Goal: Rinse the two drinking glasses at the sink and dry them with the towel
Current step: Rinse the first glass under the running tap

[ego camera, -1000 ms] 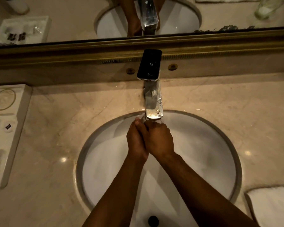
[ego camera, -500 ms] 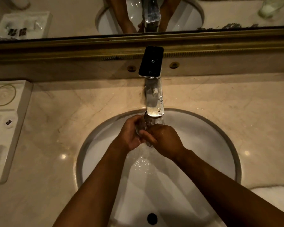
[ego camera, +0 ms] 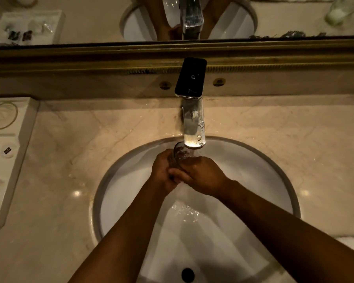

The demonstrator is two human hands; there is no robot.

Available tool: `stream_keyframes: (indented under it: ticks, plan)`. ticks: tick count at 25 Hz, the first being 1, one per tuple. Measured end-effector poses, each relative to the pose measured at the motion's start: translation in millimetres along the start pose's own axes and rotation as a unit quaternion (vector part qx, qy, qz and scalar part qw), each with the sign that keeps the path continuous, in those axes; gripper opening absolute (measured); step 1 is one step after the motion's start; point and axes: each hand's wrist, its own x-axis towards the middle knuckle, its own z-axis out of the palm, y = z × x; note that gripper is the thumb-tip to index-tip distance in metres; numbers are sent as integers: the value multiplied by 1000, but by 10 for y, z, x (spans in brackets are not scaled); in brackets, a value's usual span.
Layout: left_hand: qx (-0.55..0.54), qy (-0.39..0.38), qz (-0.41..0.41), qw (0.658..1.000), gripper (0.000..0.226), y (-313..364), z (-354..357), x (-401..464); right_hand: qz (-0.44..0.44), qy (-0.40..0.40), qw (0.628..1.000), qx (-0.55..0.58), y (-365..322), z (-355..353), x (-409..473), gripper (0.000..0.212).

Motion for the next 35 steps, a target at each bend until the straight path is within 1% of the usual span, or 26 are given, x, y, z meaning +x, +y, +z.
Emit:
stream_keyframes:
  ticks: [1,3,4,5,6,7,8,9,10,12,13,15,16,18,20,22,23,24,25,26,28,29,31,32,33,35]
  plan:
    - [13,-18,-43,999,37,37,-10,-13,-46,-15,999,-17,63,-49,-19,55]
    - [51,-55,-118,990,26,92,-53,-9,-109,2,993,-48,148,-88,-70,50]
    - [77,-65,-140,985,23,119,-59,-28,-121,26,990,-59,162,-68,-96,46]
    - [101,-79,-150,980,25,126,-68,-20,-120,50,989,-66,160,-19,-117,42]
    - [123,-76,-147,979,30,130,-75,11,-105,70,990,-65,138,29,-131,39]
    - [126,-79,-143,979,32,145,-63,10,-80,90,991,-59,105,75,-147,37]
    - [105,-76,-129,983,30,152,-38,6,-48,111,991,-50,67,118,-151,38]
    - [68,-81,-114,988,27,138,-21,0,-3,134,990,-35,22,144,-149,41]
    - [38,-68,-83,994,27,108,7,-33,62,148,987,-8,-29,159,-137,45]
    - [11,-45,-13,999,30,-41,11,-52,214,154,960,91,-147,199,-96,57]
    - [9,-39,24,999,29,-137,12,-55,270,159,941,128,-190,240,-72,63]
    - [5,-14,85,996,26,-306,10,-65,321,165,921,146,-270,304,-32,71]
    - [7,-5,100,995,25,-338,12,-78,327,161,921,140,-298,307,-20,71]
    - [2,18,78,997,24,-288,20,-117,299,143,938,104,-312,307,-35,61]
    - [-10,14,5,1000,30,-132,47,-162,232,113,964,61,-288,263,-83,44]
    - [-17,10,-83,996,32,2,50,-199,167,62,982,57,-235,165,-148,34]
    - [-22,3,-111,994,29,25,28,-183,150,43,986,66,-198,120,-191,31]
    - [-21,-1,-127,992,25,13,4,-160,146,44,985,77,-171,86,-240,29]
    - [-16,-10,-135,991,20,-23,-13,-161,156,71,981,92,-157,74,-288,29]
    - [-11,-24,-141,990,20,-81,-27,-187,178,111,971,112,-165,83,-338,32]
    - [-21,-35,-137,990,32,-232,-78,-218,236,175,940,172,-240,163,-447,50]
    - [-27,-34,-127,991,40,-310,-116,-228,272,187,918,218,-292,221,-504,60]
    - [-32,-27,-97,994,49,-461,-192,-302,355,173,864,311,-420,303,-600,77]
    - [-27,-20,-88,996,51,-531,-223,-346,394,164,833,352,-468,333,-647,80]
    - [-22,-12,-84,996,53,-598,-241,-409,423,157,804,388,-521,339,-692,75]
    - [13,17,-82,996,56,-717,-256,-550,458,144,755,446,-647,298,-762,57]
